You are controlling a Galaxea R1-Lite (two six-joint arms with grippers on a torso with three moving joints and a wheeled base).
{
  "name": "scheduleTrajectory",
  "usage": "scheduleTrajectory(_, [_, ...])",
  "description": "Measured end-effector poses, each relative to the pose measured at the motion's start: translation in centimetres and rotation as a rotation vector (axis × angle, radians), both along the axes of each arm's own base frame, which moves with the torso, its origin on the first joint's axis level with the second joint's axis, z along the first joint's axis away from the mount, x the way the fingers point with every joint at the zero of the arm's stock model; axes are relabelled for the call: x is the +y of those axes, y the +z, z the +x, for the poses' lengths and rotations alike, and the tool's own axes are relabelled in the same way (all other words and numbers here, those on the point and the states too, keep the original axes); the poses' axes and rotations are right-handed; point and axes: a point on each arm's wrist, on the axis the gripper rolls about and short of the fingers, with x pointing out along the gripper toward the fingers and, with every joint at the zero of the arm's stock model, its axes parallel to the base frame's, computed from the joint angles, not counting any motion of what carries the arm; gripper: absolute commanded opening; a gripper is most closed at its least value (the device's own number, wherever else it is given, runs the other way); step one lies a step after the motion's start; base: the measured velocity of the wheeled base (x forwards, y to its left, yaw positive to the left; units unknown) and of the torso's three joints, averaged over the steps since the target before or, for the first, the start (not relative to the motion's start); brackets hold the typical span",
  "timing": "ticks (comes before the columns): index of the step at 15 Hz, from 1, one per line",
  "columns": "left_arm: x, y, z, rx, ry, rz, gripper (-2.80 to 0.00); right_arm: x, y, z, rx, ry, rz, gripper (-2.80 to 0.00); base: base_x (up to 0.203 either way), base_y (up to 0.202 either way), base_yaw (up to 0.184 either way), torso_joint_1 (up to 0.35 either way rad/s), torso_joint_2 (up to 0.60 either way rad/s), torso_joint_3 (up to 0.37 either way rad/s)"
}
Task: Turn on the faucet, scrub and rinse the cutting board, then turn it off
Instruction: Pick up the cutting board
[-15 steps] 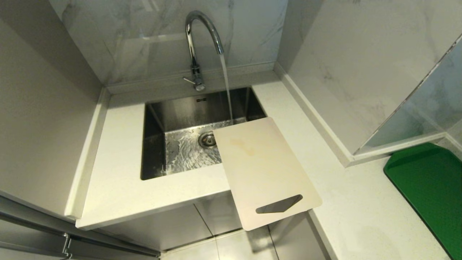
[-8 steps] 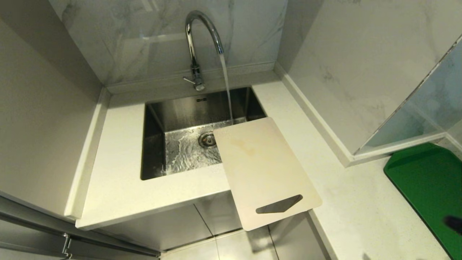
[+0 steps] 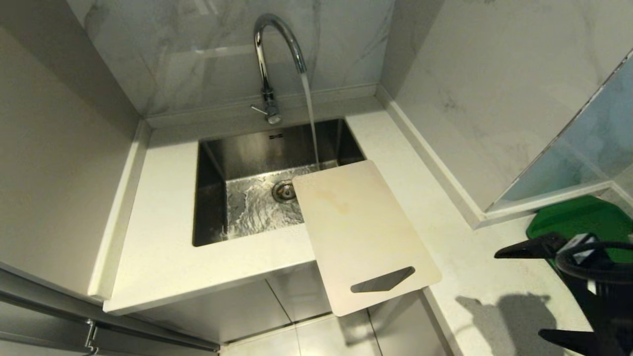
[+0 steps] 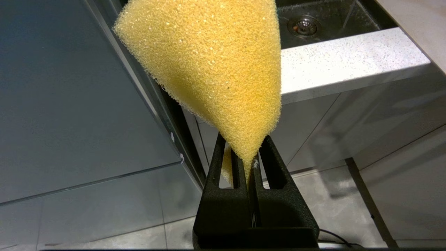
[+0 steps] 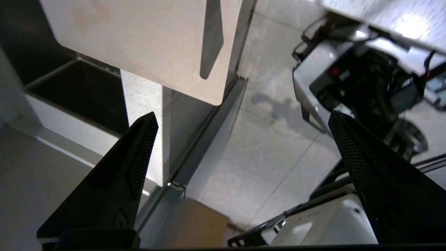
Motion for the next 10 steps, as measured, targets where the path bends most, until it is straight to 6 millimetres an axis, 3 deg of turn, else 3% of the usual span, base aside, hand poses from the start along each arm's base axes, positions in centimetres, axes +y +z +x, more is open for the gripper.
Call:
scheduleTrajectory(5, [0.0,0.0,0.0,0.0,0.0,0.0,-2.8,2.3,-2.0,4.7,0.16,0.023,0.016,0.0,0.0,0.0,0.0,0.0,0.0,0.0])
scheduleTrajectory(10, [0.0,0.0,0.0,0.0,0.0,0.0,-2.8,3.8,-4.7,7.9,0.283,0.032,0.0,0.0,0.0,0.0,0.0,0.0,0.0,0.0])
